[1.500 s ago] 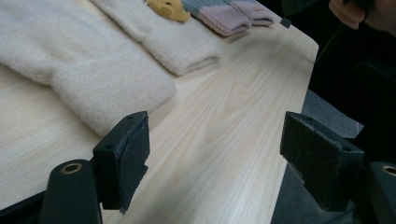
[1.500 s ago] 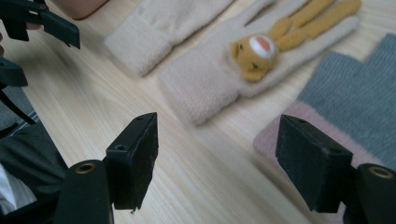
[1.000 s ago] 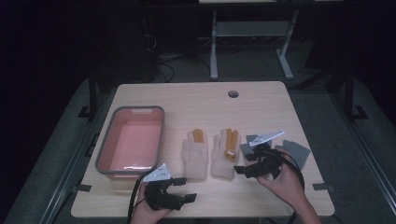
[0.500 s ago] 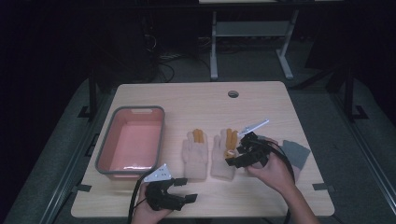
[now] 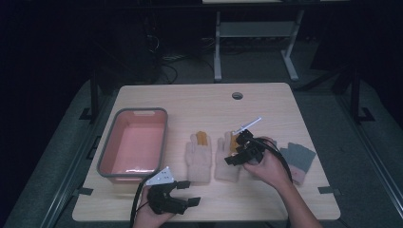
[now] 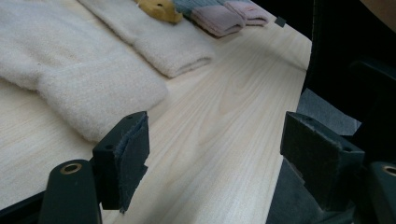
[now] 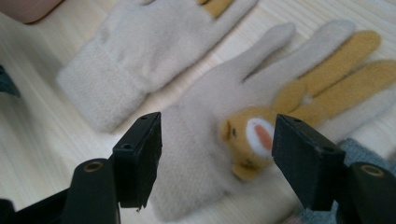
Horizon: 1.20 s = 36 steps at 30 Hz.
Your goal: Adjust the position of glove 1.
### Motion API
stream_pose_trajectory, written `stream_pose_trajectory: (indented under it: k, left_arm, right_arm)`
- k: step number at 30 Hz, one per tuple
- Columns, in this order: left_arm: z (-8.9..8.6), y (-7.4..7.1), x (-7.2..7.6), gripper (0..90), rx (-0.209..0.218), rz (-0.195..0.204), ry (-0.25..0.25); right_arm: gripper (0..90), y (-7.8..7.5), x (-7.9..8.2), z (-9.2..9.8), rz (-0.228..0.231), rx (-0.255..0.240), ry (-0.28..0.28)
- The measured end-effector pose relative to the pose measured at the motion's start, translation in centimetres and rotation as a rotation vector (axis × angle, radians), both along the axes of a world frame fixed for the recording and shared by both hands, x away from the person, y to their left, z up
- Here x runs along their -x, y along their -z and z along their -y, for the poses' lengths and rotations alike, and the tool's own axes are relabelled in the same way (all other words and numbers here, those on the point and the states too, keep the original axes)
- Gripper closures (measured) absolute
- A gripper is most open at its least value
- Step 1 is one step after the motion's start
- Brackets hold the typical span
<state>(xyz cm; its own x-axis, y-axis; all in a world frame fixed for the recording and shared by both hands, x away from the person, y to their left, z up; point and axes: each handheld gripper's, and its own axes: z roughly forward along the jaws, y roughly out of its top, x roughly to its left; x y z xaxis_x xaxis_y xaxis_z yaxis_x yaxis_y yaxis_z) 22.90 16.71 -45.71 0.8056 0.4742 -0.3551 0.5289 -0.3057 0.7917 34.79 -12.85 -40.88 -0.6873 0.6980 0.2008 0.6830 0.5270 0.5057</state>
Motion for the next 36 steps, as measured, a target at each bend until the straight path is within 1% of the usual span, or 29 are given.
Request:
stream_pose_trajectory:
  k: [1, 6, 10, 14, 16, 17, 18, 19, 20, 21, 22, 23, 25, 28, 29, 36]
  left_arm:
    - [0.1, 0.0, 0.1, 24.1, 0.009, -0.002, -0.006]
    - [0.2, 0.0, 0.1, 24.1, -0.001, 0.002, 0.003]
    - [0.2, 0.0, 0.1, 24.1, 0.014, -0.007, -0.004]
    - [0.2, 0.1, 0.1, 24.1, 0.006, -0.006, 0.003]
    - [0.1, 0.1, 0.1, 24.1, 0.004, -0.006, 0.006]
    - [0.2, 0.1, 0.1, 24.1, 0.013, -0.008, 0.001]
    - [0.2, 0.1, 0.1, 24.1, 0.015, -0.009, 0.0]
    - [0.2, 0.1, 0.1, 24.1, 0.017, -0.009, 0.0]
    - [0.2, 0.1, 0.1, 24.1, 0.02, -0.008, -0.001]
    - [0.2, 0.0, 0.1, 24.1, 0.017, -0.008, 0.002]
    - [0.2, 0.0, 0.1, 24.1, 0.017, -0.008, 0.002]
    - [0.2, 0.0, 0.1, 24.1, 0.015, -0.007, 0.003]
    - [0.2, 0.0, 0.1, 24.1, 0.015, -0.008, 0.004]
    - [0.2, 0.1, 0.1, 24.1, 0.014, -0.009, 0.005]
    - [0.2, 0.0, 0.1, 24.1, 0.015, -0.009, 0.004]
    - [0.2, 0.0, 0.1, 24.1, 0.016, -0.008, 0.004]
  right_arm:
    - [33.8, 0.1, -0.2, 0.0, -0.002, 0.004, 0.001]
    - [35.1, 0.9, -0.9, -0.3, -0.018, 0.033, 0.012]
    - [38.2, 1.6, -1.3, -0.5, -0.026, 0.056, 0.013]
    - [40.7, 2.0, -1.6, -0.6, -0.031, 0.065, 0.026]
    - [41.5, 2.1, -1.7, -0.7, -0.029, 0.071, 0.025]
    - [43.2, 2.4, -1.7, -0.9, -0.03, 0.09, 0.02]
    - [43.2, 2.4, -1.7, -0.9, -0.03, 0.09, 0.02]
    - [43.9, 2.5, -1.8, -1.0, -0.027, 0.101, 0.02]
    - [44.9, 2.7, -1.8, -1.1, -0.033, 0.108, 0.023]
    - [47.0, 3.1, -1.8, -1.2, -0.032, 0.134, 0.023]
    - [47.0, 3.1, -1.8, -1.2, -0.032, 0.134, 0.023]
    - [50.0, 3.3, -1.7, -1.2, -0.028, 0.143, 0.03]
    - [51.0, 3.4, -1.7, -1.2, -0.028, 0.143, 0.036]
    - [52.9, 3.4, -1.6, -1.3, -0.024, 0.155, 0.041]
    - [53.9, 3.4, -1.6, -1.3, -0.017, 0.159, 0.037]
    - [56.9, 3.2, -1.5, -1.2, -0.008, 0.157, 0.029]
